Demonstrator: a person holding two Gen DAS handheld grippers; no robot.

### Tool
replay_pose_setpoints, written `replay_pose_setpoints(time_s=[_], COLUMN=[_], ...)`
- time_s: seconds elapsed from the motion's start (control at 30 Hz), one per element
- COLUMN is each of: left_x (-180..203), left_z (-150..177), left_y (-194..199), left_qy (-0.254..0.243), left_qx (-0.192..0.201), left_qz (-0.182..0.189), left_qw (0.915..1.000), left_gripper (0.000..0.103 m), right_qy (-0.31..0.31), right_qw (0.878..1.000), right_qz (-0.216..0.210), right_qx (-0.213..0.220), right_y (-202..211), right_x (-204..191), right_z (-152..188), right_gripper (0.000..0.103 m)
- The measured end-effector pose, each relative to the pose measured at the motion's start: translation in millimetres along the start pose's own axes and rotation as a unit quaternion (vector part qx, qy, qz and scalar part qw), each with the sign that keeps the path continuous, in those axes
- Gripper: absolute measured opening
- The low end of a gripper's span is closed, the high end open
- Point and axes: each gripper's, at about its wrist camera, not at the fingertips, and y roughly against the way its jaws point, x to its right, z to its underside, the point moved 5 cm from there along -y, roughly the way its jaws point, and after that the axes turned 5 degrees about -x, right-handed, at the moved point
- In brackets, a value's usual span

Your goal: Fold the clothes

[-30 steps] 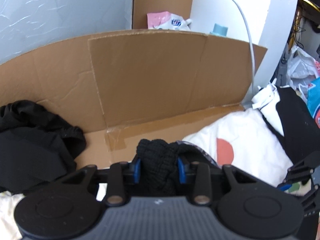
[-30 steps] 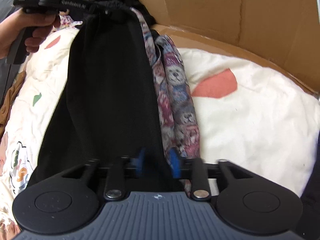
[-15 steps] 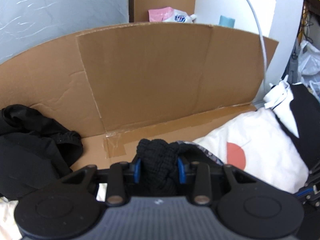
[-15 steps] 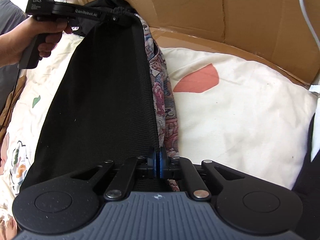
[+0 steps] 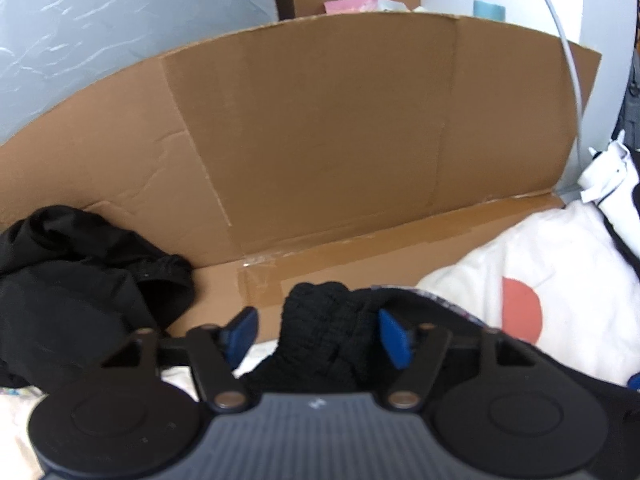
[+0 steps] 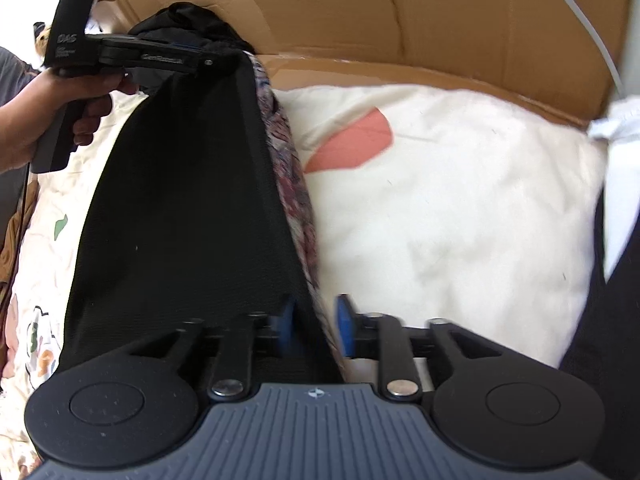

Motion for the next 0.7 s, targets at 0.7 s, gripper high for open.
replay_pose_setpoints(time_s=[0.7], left_x=[-18], left_z=[54], left_y=[60], left_qy=[0.003], left_qx=[-0.058], left_qz=[-0.019], left_qw=[0.9981], left_gripper=[0.079], right_qy=[0.003], right_qw=[0.999], right_qz=[0.020], right_qx=[-0.050], right_y=[24], right_x=[13], right_z=[53], right_gripper=[0.038])
